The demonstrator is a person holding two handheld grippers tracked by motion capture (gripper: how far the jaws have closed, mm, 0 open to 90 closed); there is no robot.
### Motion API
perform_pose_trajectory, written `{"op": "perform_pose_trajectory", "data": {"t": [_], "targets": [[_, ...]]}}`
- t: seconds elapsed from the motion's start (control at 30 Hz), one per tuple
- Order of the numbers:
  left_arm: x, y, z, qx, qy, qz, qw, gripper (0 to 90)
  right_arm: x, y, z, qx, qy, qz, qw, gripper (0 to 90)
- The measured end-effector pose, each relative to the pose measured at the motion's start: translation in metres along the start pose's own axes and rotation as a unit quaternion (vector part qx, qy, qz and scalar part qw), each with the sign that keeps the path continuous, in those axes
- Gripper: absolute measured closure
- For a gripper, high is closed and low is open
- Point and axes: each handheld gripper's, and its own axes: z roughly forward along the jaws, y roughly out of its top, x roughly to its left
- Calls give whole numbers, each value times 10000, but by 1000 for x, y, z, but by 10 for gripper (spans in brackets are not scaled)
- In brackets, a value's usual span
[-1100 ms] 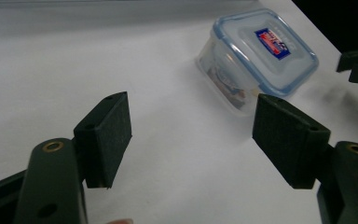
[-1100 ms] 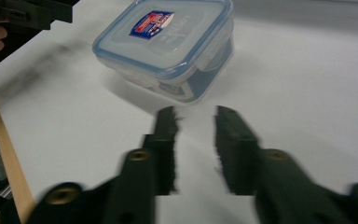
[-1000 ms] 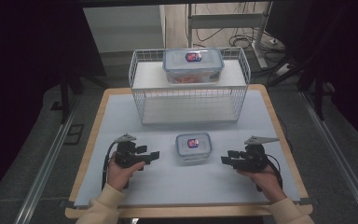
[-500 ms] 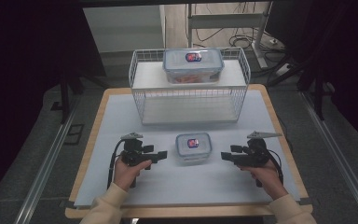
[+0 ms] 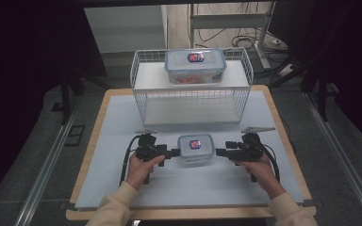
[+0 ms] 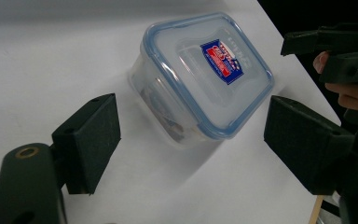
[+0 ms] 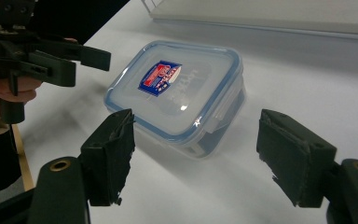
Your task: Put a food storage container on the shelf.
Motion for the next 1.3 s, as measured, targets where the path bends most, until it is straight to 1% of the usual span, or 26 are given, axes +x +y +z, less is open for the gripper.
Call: {"op": "perform_pose_trajectory", "data": {"t": [0.2,0.27,0.3,0.33,0.37,0.53,0.63,0.73,0.8,0.93,1.0,1.03,1.17,1.23,1.27,1.3], "targets": [[4,4,19,170,-189,-283,9993,179,-1,1,3,36,17,37,10000,273],[5,5,24,249,-265,-319,9988,181,-1,1,4,42,12,40,10000,273],[5,5,27,252,-272,-338,9987,186,-1,1,4,47,14,45,10000,273],[6,6,29,310,-327,-322,9985,194,-1,1,4,47,12,39,10000,273],[6,5,30,313,-368,-389,9981,203,-1,1,3,44,8,32,10000,273],[7,6,33,313,-480,-441,9974,278,-3,2,4,56,-15,34,10000,273],[8,6,33,303,-437,-455,9975,312,-4,3,8,73,-22,39,10000,273],[11,6,33,333,-414,-482,9974,356,-7,7,11,87,-11,117,9999,273],[10,6,33,336,-360,-456,9977,367,-11,11,17,160,61,195,9997,264],[11,6,36,367,-380,-483,9974,353,-17,15,30,323,165,288,9989,256],[11,6,36,378,-405,-514,9971,348,-20,17,38,408,251,410,9980,251],[12,6,36,381,-419,-499,9971,344,-21,17,42,472,331,468,9972,247],[12,5,38,392,-467,-515,9968,334,-24,18,52,599,442,572,9956,248],[12,5,38,397,-478,-526,9967,336,-25,18,56,693,509,640,9942,259],[13,5,38,399,-482,-528,9966,337,-25,17,57,710,514,644,9941,270],[13,5,38,400,-484,-529,9966,338,-25,16,59,760,525,653,9936,300]]}}
